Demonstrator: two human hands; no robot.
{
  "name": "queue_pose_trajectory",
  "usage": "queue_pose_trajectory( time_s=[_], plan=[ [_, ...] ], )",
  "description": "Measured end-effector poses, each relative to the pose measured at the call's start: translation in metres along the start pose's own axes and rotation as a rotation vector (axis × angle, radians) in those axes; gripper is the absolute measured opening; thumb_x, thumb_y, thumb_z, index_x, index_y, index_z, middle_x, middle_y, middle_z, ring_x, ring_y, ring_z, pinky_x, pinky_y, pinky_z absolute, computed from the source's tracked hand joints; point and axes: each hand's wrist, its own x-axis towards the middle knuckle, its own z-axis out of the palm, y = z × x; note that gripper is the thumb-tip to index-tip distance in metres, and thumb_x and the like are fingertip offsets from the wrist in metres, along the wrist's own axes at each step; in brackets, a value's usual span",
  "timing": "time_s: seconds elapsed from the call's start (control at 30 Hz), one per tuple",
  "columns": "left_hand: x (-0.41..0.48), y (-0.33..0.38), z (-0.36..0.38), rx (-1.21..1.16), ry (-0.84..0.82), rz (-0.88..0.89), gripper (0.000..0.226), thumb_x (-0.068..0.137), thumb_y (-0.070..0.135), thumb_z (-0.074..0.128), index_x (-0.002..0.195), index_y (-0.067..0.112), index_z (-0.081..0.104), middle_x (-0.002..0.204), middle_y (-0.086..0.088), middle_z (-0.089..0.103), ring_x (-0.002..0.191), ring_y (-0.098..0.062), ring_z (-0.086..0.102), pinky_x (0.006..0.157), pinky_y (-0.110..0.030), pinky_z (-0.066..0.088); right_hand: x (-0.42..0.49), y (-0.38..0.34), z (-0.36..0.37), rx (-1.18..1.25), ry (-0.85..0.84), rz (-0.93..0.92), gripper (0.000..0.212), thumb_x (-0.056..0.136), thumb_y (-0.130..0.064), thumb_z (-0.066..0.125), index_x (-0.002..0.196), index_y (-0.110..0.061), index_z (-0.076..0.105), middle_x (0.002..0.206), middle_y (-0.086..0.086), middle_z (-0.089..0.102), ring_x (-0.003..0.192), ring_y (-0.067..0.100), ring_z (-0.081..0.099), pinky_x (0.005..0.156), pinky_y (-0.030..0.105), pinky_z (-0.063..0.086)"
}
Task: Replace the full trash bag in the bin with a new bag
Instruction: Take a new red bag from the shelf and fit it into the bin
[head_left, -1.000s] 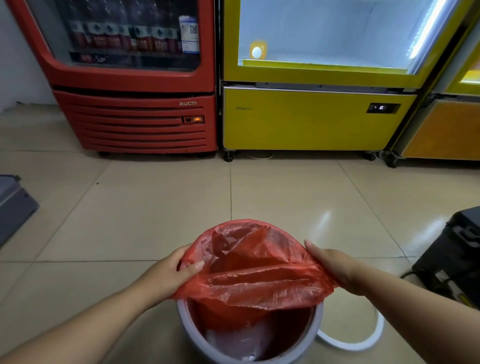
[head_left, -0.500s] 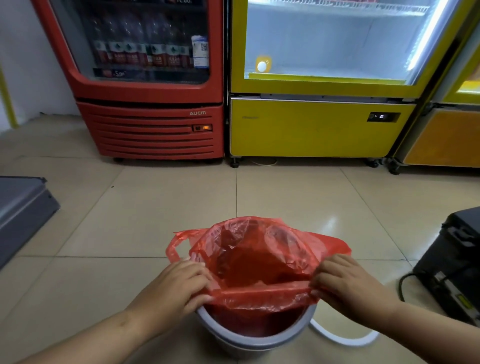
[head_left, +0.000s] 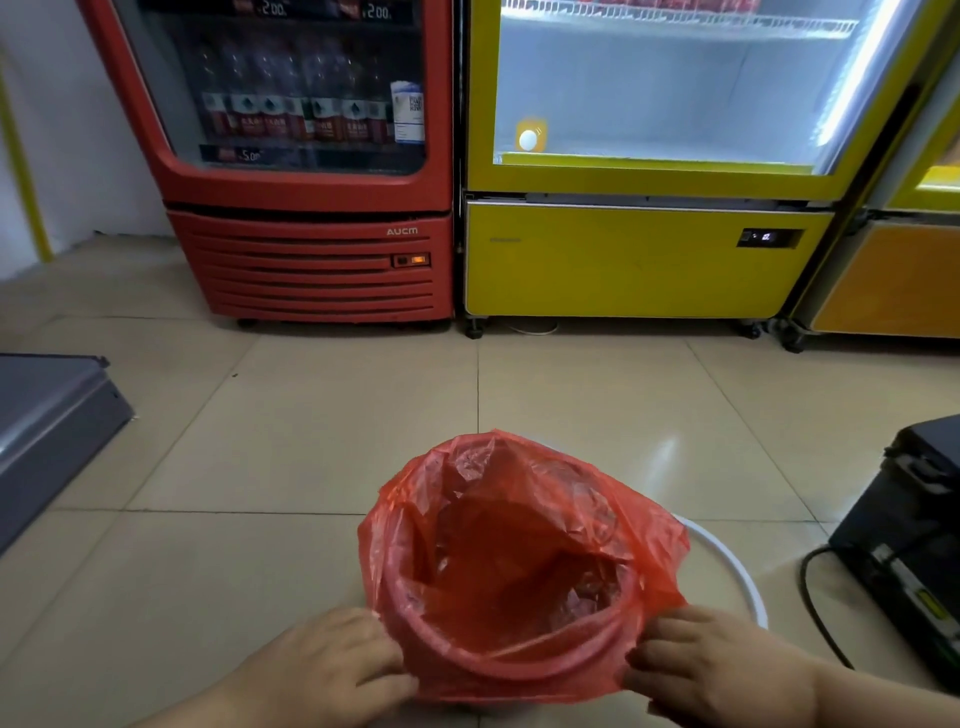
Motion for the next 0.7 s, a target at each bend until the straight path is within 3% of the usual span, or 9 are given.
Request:
queue_pose_trajectory(
  time_s=[0.1,0.17,0.27,0.33,0.4,0.43,0.5,0.57,0.7],
  plan=[
    [0.001,-0.004,0.003,-0.150,0.012,0.000,0.044,0.093,0.058,0.015,0.105,0.057,0.057,0.112,0.045,0.054,0.101,0.027,0.046,0.090,-0.002,0.038,-0.003,0.001,-0.002,0.000,0.032,0.073,0.047,0.096,-0.043,0.027,0.088,-0.036,0.073,0.081,-0.021,0.069,0.076,-0.003,0.066,0.069,0.012,0.052],
    [0.002,-0.008,-0.001,-0.180,-0.016,-0.013,0.034,0.090,0.054,0.035,0.095,0.042,0.066,0.095,0.028,0.066,0.087,0.013,0.057,0.075,-0.009,0.048,0.003,-0.001,-0.010,0.129,0.158,0.198,0.044,0.096,-0.042,0.034,0.074,-0.028,0.069,0.071,-0.012,0.065,0.065,0.005,0.062,0.059,0.015,0.049],
    [0.015,-0.004,-0.012,-0.258,0.272,-0.042,0.031,0.092,0.039,0.040,0.074,0.026,0.062,0.071,0.010,0.060,0.066,-0.006,0.054,0.059,-0.018,0.045,0.029,-0.002,-0.024,0.166,0.364,0.394,0.043,0.096,-0.041,0.037,0.066,-0.022,0.061,0.065,-0.006,0.057,0.061,0.010,0.053,0.058,0.018,0.040],
    [0.040,-0.002,-0.018,-0.312,0.398,-0.097,0.036,0.093,0.041,0.036,0.074,0.023,0.061,0.072,0.007,0.059,0.069,-0.007,0.052,0.064,-0.021,0.043,0.050,-0.003,-0.030,0.155,0.366,0.486,0.034,0.093,-0.040,0.043,0.076,-0.024,0.068,0.074,-0.007,0.063,0.067,0.010,0.061,0.064,0.016,0.045],
    [0.068,-0.004,-0.022,-0.287,0.419,-0.193,0.038,0.093,0.043,0.033,0.089,0.022,0.065,0.088,0.006,0.063,0.085,-0.008,0.056,0.078,-0.026,0.045,0.070,-0.002,-0.032,0.095,0.309,0.601,0.018,0.078,-0.034,0.069,0.090,-0.022,0.073,0.091,-0.003,0.071,0.081,0.016,0.070,0.074,0.017,0.053],
    [0.081,-0.008,-0.022,-0.268,0.392,-0.247,0.039,0.094,0.042,0.033,0.105,0.022,0.064,0.106,0.005,0.063,0.101,-0.010,0.056,0.091,-0.028,0.044,0.081,0.000,-0.031,0.029,0.238,0.693,0.034,0.071,-0.036,0.075,0.101,-0.019,0.072,0.106,0.003,0.071,0.096,0.020,0.069,0.084,0.020,0.050],
    [0.101,-0.018,-0.013,-0.212,0.258,-0.353,0.045,0.096,0.041,0.030,0.135,0.023,0.043,0.144,0.003,0.042,0.134,-0.013,0.035,0.112,-0.027,0.025,0.095,0.006,-0.021,0.091,0.011,0.817,0.061,0.087,-0.040,0.056,0.138,-0.008,0.044,0.149,0.018,0.036,0.138,0.029,0.035,0.111,0.037,0.028],
    [0.116,-0.028,-0.002,-0.141,0.117,-0.412,0.053,0.097,0.042,0.024,0.146,0.023,0.019,0.157,0.004,0.014,0.145,-0.011,0.008,0.117,-0.026,0.007,0.103,0.012,-0.009,0.256,-0.166,0.917,0.065,0.097,-0.042,0.028,0.150,-0.012,0.005,0.159,0.012,-0.007,0.147,0.029,-0.003,0.119,0.043,0.007],
    [0.130,-0.041,0.013,-0.089,0.040,-0.506,0.059,0.097,0.044,0.019,0.148,0.021,0.003,0.159,0.002,-0.004,0.145,-0.012,-0.005,0.118,-0.030,0.000,0.110,0.028,0.010,0.376,-0.224,1.004,0.067,0.095,-0.054,0.019,0.149,-0.024,-0.006,0.159,0.002,-0.014,0.147,0.023,-0.009,0.118,0.044,0.006]
  ],
)
